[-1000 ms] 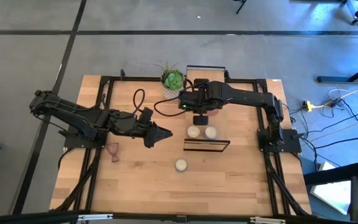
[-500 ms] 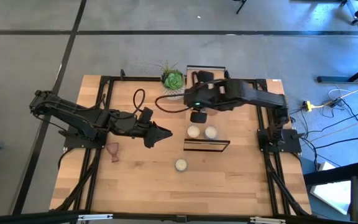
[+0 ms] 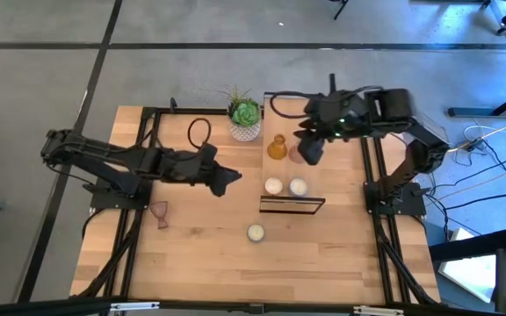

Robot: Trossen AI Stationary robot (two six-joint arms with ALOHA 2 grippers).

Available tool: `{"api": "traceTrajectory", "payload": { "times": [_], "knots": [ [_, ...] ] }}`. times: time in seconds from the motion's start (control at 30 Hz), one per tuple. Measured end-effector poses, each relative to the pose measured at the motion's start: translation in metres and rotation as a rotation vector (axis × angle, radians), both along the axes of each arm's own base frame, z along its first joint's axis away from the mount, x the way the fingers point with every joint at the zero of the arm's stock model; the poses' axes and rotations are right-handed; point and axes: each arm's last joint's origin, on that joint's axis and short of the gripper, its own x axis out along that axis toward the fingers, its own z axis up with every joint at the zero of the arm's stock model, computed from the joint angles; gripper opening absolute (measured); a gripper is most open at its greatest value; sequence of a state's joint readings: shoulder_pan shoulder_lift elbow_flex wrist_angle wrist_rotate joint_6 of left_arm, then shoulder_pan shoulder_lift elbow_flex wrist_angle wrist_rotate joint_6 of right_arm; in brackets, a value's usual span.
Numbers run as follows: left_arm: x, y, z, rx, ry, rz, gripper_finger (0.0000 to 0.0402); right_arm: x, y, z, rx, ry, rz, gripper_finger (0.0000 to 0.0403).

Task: Pick & Place candle stick holders
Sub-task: Adjust the glass candle holders on the shelf

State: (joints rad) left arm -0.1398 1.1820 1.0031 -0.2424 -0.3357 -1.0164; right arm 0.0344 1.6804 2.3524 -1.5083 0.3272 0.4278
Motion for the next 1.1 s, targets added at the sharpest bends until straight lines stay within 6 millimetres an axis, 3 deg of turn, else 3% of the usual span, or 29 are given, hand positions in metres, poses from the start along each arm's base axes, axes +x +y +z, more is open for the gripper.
{"api": "traceTrajectory", "payload": {
  "times": [0.1,0.37,0.57,0.7,0.93,1.1],
  "knots": [
    [0.001,0.017,-0.003,0.006,0.034,0.012,0.0127,-0.009,-0.002,-0.002,-0.009,0.06,-0.017,0.0108],
    [-0.001,0.073,-0.005,0.003,0.062,-0.054,0.0113,-0.007,0.0,-0.019,0.126,0.105,-0.048,0.0009],
    [-0.004,0.116,-0.015,0.014,0.081,-0.188,0.0055,-0.004,0.014,-0.055,0.207,0.214,-0.158,0.0003],
    [0.002,0.133,-0.029,-0.033,0.104,-0.267,0.001,-0.008,0.024,-0.087,0.257,0.299,-0.282,0.0002],
    [0.013,0.14,-0.043,-0.012,0.114,-0.333,0.0002,-0.044,0.017,-0.122,0.312,0.302,-0.571,0.0001],
    [0.023,0.154,-0.041,0.056,0.007,-0.329,0.0002,-0.053,0.005,-0.137,0.375,0.244,-0.616,0.0001]
  ]
}}
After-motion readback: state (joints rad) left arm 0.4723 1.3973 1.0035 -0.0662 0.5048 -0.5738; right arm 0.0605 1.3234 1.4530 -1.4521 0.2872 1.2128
